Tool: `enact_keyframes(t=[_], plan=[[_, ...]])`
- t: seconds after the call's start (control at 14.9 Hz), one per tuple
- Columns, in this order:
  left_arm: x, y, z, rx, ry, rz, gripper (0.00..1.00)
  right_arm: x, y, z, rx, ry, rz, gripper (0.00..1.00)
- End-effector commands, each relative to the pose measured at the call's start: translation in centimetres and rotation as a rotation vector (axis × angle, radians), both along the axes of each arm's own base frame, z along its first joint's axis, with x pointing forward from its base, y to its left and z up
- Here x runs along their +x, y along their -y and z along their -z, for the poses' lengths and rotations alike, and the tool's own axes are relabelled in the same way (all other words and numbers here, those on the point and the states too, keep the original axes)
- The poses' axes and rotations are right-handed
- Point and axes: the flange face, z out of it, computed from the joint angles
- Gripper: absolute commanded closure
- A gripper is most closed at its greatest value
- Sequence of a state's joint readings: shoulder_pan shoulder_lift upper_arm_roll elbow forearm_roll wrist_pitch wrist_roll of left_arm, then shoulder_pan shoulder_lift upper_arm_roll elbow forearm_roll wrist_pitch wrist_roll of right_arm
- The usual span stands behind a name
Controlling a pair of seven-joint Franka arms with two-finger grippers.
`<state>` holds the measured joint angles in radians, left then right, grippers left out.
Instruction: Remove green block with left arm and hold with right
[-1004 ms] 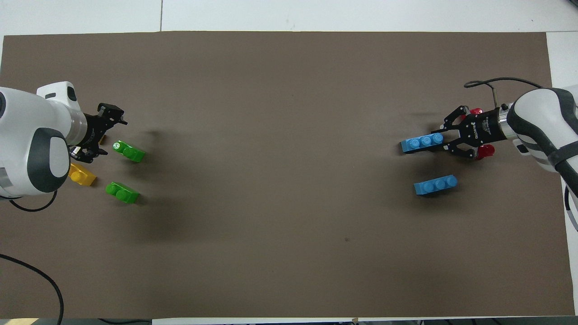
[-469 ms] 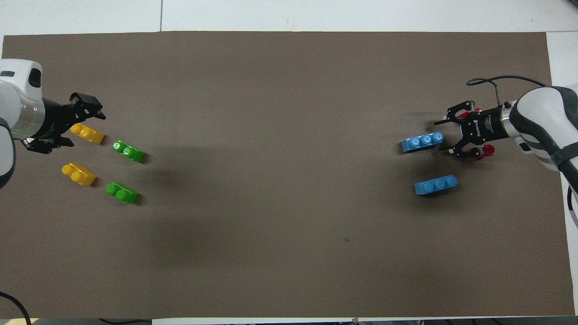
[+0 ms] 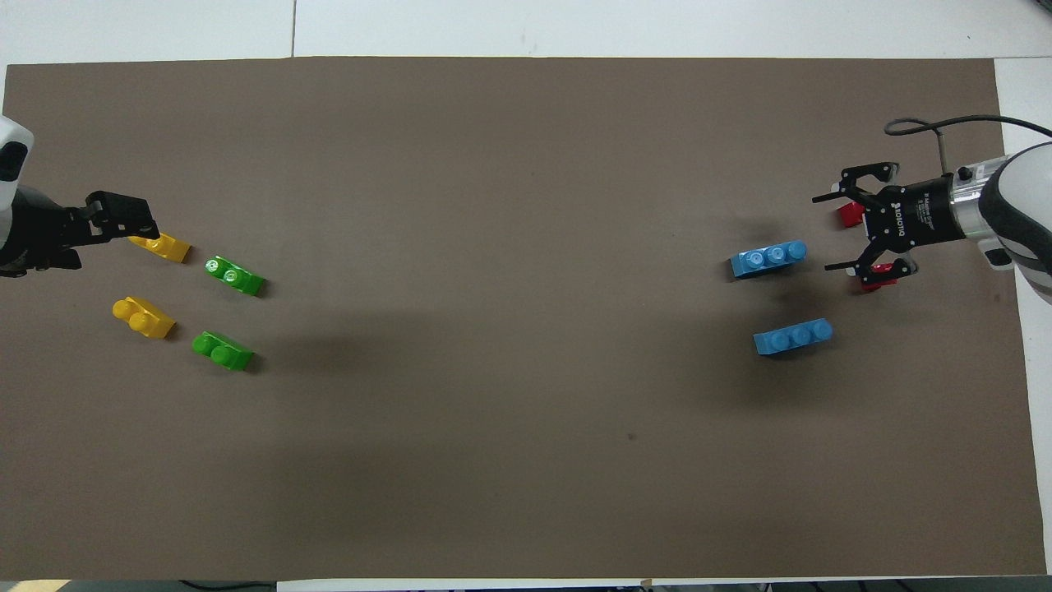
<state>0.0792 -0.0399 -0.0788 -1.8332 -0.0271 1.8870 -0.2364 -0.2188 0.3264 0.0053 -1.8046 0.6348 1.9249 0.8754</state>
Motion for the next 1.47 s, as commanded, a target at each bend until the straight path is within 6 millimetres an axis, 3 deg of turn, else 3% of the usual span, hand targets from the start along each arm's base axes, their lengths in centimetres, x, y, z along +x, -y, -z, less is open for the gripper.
enact_keyframes(t=[0.0,0.2,0.47,0.74,1.07,1.41], plan=[[-1.5,0.2,-1.5,0.017,-0.028,0.077,0.0,-0.8,0.4,-4.1,-0.055,0.025,-0.049,0.0],[-2.3,0.0,-3.4,0.031,-0.053,0.184,0.0,-0.5,-0.3,-8.6,-0.199,0.081,-0.265,0.01],[-2.4,-0.1,-5.2,0.047,-0.055,0.247,0.0,-1.9,-0.6,-14.1,-0.302,0.251,-0.532,0.01],[-2.0,0.8,-6.9,0.045,-0.057,0.264,0.0,-3.3,-3.1,-18.5,-0.43,0.377,-0.86,0.0],[-2.2,1.2,-6.2,0.041,-0.071,0.261,0.0,-6.0,-9.6,-23.4,-0.525,0.383,-1.147,0.0],[-2.2,1.1,-6.1,0.036,-0.066,0.257,0.0,-7.5,-9.9,-26.0,-0.505,0.411,-1.335,0.0]])
